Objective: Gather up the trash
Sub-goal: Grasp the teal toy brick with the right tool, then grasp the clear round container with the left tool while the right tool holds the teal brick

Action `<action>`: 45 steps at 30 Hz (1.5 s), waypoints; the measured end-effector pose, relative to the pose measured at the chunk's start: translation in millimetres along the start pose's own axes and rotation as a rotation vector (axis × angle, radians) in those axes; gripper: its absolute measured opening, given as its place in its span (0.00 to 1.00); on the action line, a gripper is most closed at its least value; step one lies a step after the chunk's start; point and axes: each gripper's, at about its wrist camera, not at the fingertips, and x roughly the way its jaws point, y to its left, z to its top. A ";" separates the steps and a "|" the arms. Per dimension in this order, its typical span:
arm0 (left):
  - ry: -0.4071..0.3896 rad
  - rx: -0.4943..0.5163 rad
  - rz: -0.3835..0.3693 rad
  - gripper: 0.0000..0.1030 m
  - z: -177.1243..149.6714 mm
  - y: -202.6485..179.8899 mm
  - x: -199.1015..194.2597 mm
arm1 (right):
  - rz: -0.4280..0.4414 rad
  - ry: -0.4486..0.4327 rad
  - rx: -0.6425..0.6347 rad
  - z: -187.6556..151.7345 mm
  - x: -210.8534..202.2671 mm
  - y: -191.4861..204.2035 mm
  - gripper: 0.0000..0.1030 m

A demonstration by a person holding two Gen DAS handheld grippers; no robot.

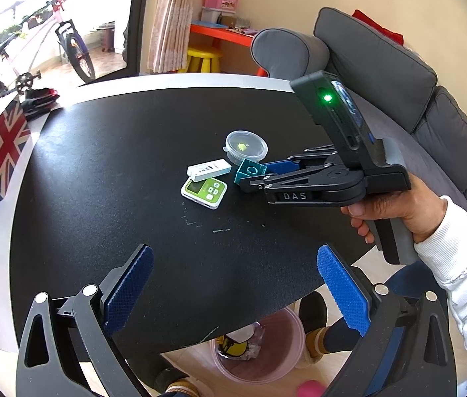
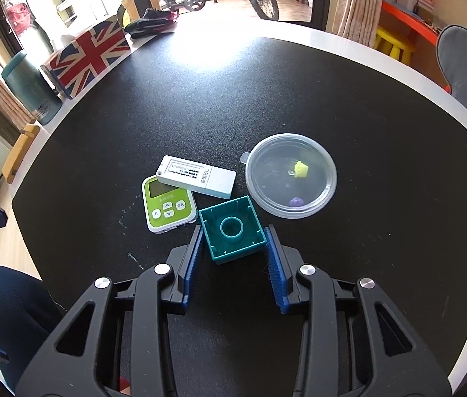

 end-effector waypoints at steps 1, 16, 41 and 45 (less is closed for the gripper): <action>0.001 0.003 0.001 0.93 0.9 -0.7 0.9 | -0.003 -0.005 0.003 -0.9 -2.8 -0.5 0.35; -0.007 0.044 0.008 0.93 42.1 -1.7 21.4 | -0.017 -0.053 0.066 -24.9 -53.8 -18.0 0.35; 0.108 0.126 -0.004 0.93 112.8 -23.0 119.7 | -0.048 -0.058 0.146 -52.8 -74.4 -66.5 0.35; 0.162 0.135 0.018 0.93 117.3 -23.2 140.4 | -0.050 -0.050 0.157 -55.9 -72.5 -73.8 0.35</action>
